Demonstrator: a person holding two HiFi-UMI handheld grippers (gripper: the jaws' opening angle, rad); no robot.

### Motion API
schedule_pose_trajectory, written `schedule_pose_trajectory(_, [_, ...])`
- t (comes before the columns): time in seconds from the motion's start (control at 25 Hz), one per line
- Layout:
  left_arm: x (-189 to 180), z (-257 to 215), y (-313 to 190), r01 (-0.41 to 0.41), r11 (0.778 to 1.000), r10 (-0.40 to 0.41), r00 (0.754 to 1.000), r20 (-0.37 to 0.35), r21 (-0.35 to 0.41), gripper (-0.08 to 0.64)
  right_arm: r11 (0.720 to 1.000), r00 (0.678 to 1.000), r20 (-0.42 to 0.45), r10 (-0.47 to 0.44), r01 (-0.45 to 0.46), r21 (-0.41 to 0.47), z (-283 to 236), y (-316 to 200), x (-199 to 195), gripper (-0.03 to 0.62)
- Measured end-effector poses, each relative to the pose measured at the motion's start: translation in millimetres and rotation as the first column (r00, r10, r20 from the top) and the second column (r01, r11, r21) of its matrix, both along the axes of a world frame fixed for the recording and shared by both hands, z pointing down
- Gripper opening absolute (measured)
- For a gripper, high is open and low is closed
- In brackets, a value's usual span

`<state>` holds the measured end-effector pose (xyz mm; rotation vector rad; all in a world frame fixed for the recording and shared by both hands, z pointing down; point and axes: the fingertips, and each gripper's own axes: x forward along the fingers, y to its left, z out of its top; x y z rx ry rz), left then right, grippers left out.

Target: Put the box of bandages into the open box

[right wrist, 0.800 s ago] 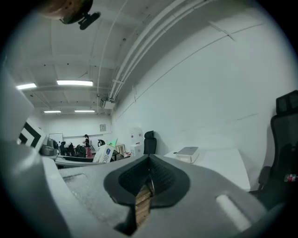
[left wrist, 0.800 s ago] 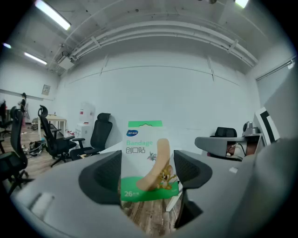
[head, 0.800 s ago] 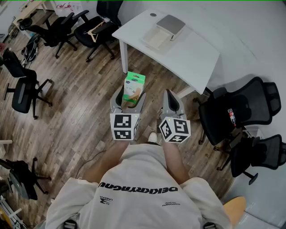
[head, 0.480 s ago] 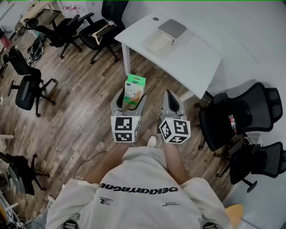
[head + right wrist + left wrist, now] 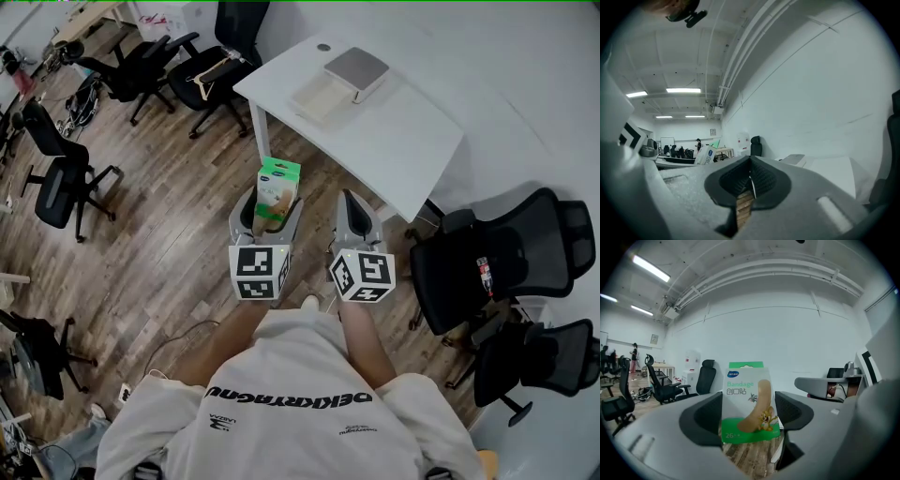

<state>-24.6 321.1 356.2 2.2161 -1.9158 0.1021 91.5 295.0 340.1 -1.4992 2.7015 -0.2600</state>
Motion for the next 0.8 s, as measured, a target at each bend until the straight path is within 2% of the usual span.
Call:
schedule_pose_trajectory(0.36, [40,3,-29,0.076,0.997,-0.076,0.997,-0.002,0.006,0.360,0.996,0.996,-0.011,-0.093,0.093,0.003,7,-30,29,-0.002])
schedule_pose_trajectory(0.56, [60,13,-32,0.090,0.996,-0.090,0.996,0.001,0.000,0.360,0.994,0.994,-0.009,-0.108,0.107,-0.010,18,-38,45,-0.003])
schedule_pose_trajectory(0.8, [63,19,-35,0.101,0.995,-0.101,0.995,0.015,-0.005,0.360,0.994,0.995,0.010,-0.101,0.101,-0.038,28,-48,54,-0.002])
